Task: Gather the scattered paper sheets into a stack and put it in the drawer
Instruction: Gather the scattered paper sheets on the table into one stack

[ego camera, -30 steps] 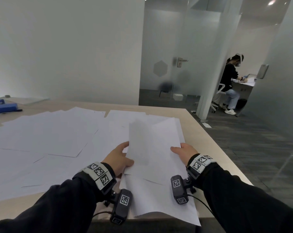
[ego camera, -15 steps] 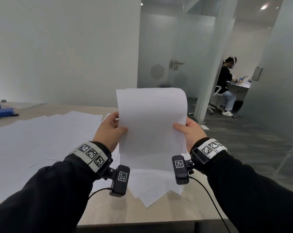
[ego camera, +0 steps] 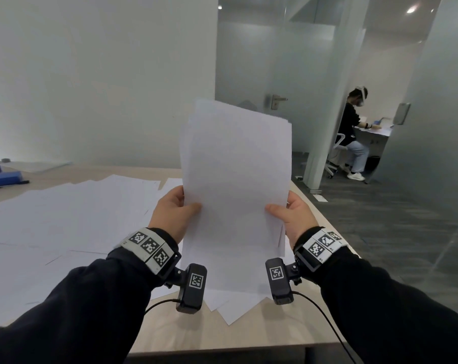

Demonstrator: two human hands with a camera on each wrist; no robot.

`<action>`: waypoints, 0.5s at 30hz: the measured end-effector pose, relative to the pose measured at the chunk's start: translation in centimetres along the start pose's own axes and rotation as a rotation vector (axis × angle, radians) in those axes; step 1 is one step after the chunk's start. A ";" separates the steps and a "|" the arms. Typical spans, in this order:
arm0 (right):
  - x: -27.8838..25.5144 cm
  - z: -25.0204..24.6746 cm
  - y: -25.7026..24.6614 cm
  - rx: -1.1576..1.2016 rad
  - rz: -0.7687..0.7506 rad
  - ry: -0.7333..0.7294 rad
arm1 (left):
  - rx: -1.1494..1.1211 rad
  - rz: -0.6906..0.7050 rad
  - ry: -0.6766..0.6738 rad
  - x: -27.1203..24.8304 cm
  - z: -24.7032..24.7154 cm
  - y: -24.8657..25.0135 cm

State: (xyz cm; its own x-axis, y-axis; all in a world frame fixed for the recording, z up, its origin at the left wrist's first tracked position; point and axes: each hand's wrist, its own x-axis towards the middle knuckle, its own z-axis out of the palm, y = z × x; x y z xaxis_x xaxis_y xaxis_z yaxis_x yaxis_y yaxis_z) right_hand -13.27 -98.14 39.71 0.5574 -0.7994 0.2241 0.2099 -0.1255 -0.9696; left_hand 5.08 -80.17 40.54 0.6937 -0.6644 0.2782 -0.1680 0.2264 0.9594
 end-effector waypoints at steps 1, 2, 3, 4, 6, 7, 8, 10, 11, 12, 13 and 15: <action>0.1 0.0 -0.1 0.002 -0.007 0.002 | 0.005 0.009 0.001 0.2 0.0 0.2; 0.1 0.1 -0.3 0.004 -0.017 0.003 | 0.007 0.014 0.000 0.3 0.1 0.3; 0.2 0.1 -0.4 0.004 -0.028 0.003 | 0.007 0.015 0.000 0.3 0.2 0.5; 0.1 0.2 -0.5 0.003 -0.042 0.004 | 0.004 0.016 0.004 0.4 0.3 0.5; 0.1 0.4 -0.9 0.003 -0.073 0.016 | -0.007 0.033 0.022 0.5 0.4 0.6; 0.1 0.5 -1.3 0.005 -0.092 0.021 | -0.011 0.048 0.031 0.6 0.4 0.8; 0.2 0.6 -1.6 0.010 -0.111 0.021 | -0.015 0.063 0.036 0.7 0.5 1.1; 0.4 0.7 -2.4 0.031 -0.131 0.010 | -0.034 0.090 0.040 0.9 0.6 1.6; 0.4 0.7 -2.6 0.044 -0.141 -0.002 | -0.039 0.099 0.042 1.0 0.6 1.8; 0.5 0.7 -2.7 0.050 -0.148 -0.013 | -0.039 0.101 0.045 1.1 0.6 1.8; 0.5 0.7 -2.6 0.043 -0.151 -0.017 | -0.039 0.100 0.042 1.0 0.6 1.7; 0.4 0.8 -2.1 0.019 -0.149 -0.016 | -0.034 0.089 0.026 0.7 0.6 1.3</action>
State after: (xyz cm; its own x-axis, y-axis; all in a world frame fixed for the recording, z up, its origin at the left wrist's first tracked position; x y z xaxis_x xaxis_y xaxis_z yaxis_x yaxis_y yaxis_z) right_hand -12.87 -97.73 41.91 0.5315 -0.7632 0.3676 0.3064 -0.2314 -0.9234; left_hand 4.90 -80.80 42.00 0.6950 -0.6222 0.3603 -0.2058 0.3080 0.9288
